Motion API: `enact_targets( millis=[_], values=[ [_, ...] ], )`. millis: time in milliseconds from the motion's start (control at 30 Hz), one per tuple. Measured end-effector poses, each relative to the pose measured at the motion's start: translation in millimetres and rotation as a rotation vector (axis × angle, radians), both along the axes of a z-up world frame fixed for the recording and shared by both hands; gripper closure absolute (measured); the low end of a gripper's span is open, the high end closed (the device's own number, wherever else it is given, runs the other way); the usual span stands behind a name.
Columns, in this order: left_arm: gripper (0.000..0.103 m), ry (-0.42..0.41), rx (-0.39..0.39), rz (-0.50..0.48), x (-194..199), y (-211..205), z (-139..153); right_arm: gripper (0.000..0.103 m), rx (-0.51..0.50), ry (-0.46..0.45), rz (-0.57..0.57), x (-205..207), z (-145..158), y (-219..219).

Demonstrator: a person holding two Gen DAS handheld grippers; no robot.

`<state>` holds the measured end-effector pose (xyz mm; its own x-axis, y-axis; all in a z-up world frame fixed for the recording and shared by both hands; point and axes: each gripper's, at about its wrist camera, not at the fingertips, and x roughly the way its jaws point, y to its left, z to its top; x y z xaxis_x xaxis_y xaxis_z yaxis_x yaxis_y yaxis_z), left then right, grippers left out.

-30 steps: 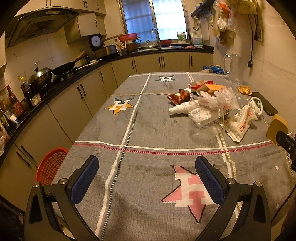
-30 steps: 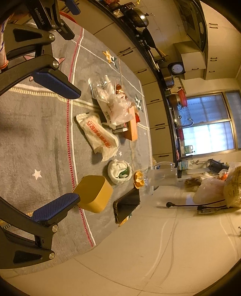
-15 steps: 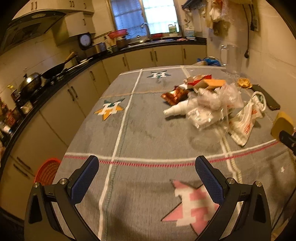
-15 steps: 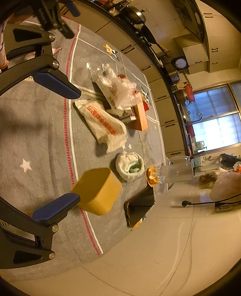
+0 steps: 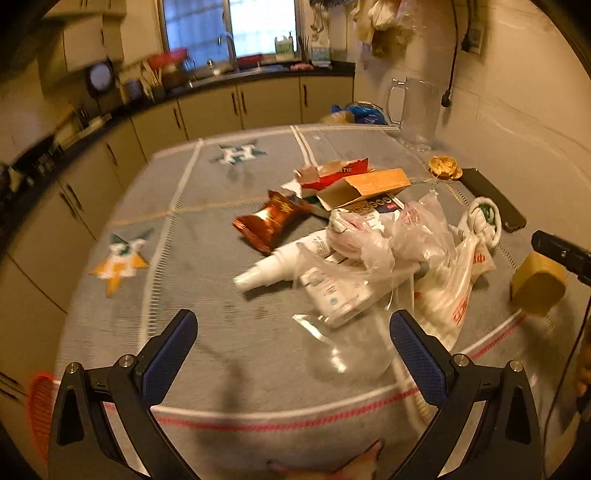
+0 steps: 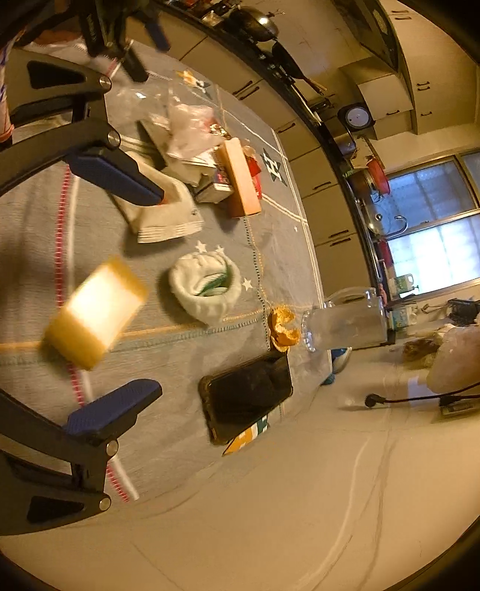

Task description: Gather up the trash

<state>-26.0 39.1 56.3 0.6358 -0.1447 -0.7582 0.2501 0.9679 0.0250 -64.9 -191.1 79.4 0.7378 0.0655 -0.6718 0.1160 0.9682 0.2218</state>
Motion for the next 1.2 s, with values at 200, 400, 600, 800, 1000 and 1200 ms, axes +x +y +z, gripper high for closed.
enact_targets(
  millis=[200, 400, 600, 800, 1000, 1200],
  values=[
    [0.002, 0.032, -0.105, -0.035, 23, -4, -7, 0.010, 0.014, 0.028, -0.018, 22, -3, -21],
    [0.030, 0.101, -0.182, -0.072, 39, -14, -19, 0.010, 0.042, 0.083, 0.014, 51, -11, -30],
    [0.032, 0.070, -0.185, -0.071, 23, -21, -14, 0.035, 0.062, 0.146, 0.083, 81, -26, -17],
    [0.032, 0.010, -0.204, -0.055, -5, -14, 5, 0.089, 0.133, 0.149, 0.101, 81, -30, -15],
    [0.032, -0.059, -0.221, -0.005, -37, 7, 24, 0.096, 0.166, 0.114, 0.093, 63, -19, -15],
    [0.032, -0.099, -0.260, 0.089, -68, 47, 38, 0.097, 0.171, 0.052, 0.103, 41, 4, -7]
  ],
)
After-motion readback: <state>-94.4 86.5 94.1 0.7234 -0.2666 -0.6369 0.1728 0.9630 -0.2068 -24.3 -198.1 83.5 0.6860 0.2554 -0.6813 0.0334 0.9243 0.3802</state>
